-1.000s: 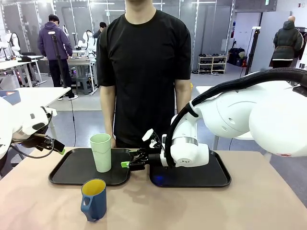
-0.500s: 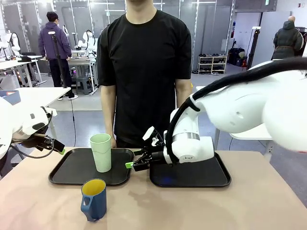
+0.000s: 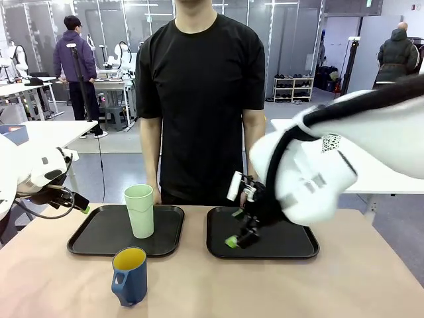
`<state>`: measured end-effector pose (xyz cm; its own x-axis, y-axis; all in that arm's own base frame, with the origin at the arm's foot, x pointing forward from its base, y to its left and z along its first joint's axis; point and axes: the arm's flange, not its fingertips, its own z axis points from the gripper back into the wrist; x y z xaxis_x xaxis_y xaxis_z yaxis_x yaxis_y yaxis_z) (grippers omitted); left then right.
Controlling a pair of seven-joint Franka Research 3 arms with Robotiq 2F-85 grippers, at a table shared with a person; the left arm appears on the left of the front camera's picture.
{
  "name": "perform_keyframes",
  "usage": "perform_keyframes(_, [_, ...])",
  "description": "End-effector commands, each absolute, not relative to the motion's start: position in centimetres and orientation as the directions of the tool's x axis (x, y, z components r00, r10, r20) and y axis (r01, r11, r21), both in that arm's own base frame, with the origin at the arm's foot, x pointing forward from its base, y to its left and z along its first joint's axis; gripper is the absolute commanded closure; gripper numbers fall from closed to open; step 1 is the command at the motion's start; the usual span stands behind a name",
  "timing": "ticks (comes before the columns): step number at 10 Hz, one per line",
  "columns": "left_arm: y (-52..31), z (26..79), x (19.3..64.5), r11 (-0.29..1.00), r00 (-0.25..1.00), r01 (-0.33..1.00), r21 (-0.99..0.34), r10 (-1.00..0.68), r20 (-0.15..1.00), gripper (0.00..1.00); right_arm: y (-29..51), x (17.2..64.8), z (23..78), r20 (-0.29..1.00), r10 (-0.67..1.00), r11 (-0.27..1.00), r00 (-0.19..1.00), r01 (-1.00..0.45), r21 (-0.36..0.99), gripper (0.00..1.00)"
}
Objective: Sort and store the cups by type.
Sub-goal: Pick up the Handle plastic cup and place it into the empty Flat Tray.
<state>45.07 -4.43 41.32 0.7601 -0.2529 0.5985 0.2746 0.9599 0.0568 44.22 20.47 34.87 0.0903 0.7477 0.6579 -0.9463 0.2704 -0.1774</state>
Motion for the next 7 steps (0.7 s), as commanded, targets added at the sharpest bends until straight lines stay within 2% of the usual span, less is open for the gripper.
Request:
perform_keyframes(1, [-4.4,41.4,45.1,0.96,0.758,0.274,0.057,-0.252,0.601,0.0,16.8,41.8,38.3,0.527,0.836,0.256,0.15,-0.958,-0.133,0.0])
perform_keyframes(4, [-4.4,41.4,45.1,0.96,0.758,0.274,0.057,-0.252,0.601,0.0,11.1,38.0,41.1,0.387,0.892,0.285,0.233,-0.955,-0.082,0.0])
perform_keyframes(6, [-4.4,41.4,45.1,0.96,0.758,0.274,0.057,-0.252,0.601,0.0,8.5,37.4,42.7,0.282,0.932,0.268,0.229,-0.957,-0.111,0.0])
perform_keyframes(7, [-4.4,41.4,45.1,0.96,0.758,0.274,0.057,-0.252,0.601,0.0,7.9,37.6,42.9,0.278,0.931,0.271,0.234,-0.957,-0.1,0.0])
